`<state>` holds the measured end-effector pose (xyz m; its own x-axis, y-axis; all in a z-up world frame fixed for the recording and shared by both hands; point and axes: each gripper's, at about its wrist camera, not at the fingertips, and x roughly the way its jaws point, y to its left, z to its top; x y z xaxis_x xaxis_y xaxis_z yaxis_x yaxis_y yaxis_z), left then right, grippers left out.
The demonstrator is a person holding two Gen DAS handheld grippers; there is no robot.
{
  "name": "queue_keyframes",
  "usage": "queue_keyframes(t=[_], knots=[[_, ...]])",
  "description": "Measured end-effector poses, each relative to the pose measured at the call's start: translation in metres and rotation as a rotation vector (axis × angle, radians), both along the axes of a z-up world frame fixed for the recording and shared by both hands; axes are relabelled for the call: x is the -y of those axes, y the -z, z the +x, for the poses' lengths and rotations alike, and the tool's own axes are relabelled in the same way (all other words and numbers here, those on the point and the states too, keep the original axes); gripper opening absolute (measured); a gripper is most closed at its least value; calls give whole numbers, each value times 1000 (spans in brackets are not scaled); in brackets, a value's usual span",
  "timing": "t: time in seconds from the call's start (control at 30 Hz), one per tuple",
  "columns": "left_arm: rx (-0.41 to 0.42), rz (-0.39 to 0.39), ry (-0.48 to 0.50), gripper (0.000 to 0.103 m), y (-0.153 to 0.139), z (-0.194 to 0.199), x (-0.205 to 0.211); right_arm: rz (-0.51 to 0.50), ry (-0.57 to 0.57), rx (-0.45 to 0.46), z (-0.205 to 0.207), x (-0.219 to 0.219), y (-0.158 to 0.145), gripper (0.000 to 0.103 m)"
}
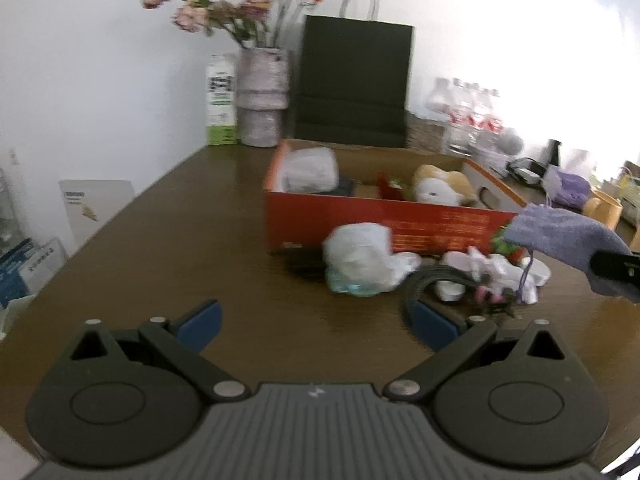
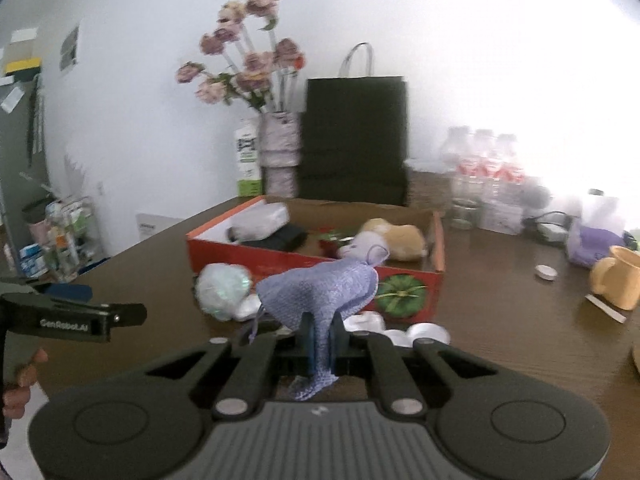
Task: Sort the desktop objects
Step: 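Hold the purple pouch raised with the right tool while the left tool approaches the black cable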
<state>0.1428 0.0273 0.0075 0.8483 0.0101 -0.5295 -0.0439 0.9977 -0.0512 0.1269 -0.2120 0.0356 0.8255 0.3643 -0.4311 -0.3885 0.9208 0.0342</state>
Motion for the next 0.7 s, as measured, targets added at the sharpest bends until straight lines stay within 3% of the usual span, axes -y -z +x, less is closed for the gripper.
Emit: queue_keyframes(t=[0.23,0.7], knots=[[-47,3,56,103,4,26,46,22,34,3,13,34,5,6],[-176,23,49,103,24,91,107,76,54,-35,55,87,28,6]])
